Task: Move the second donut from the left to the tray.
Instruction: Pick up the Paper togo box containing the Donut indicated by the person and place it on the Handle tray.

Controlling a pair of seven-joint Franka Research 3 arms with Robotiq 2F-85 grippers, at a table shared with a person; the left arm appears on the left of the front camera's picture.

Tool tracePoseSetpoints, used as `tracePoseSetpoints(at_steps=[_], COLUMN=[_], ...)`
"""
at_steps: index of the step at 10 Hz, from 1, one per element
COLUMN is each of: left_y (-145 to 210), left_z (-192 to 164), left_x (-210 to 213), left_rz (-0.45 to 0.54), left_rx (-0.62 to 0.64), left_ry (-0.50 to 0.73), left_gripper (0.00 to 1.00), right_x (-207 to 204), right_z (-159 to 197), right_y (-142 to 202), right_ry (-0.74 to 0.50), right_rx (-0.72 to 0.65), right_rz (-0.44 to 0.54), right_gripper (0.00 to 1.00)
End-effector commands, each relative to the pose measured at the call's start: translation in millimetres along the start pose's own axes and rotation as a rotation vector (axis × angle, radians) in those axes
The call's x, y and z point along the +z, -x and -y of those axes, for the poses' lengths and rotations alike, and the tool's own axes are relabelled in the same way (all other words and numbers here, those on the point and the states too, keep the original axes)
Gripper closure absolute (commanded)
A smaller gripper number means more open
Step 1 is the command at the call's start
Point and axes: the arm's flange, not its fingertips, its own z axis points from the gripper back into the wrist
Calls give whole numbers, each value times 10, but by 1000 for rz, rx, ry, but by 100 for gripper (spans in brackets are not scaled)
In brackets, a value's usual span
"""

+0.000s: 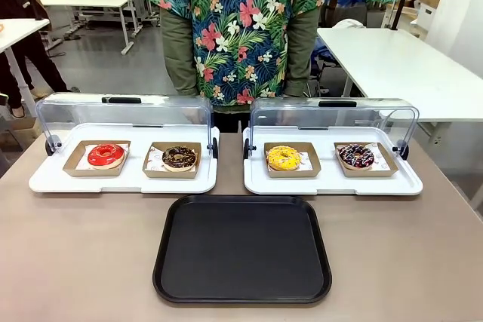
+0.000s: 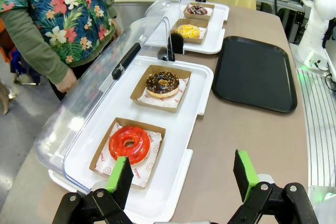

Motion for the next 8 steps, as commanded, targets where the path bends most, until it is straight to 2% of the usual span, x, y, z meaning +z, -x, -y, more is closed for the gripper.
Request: tracePoseSetpoints(at_steps=[1, 8], left_y=[-16, -16], left_z=[5, 5], left_x=[13, 13], left_rz=[-4, -4], left_rx=[3, 3], left_ry=[4, 4], left_gripper=[0, 0], right_x=[-1, -1], right_z=[6, 6], right_y=[-13, -13], right_ry=[1, 1], right_rx=[8, 8], right_rz=[14, 14], right_gripper=[0, 0])
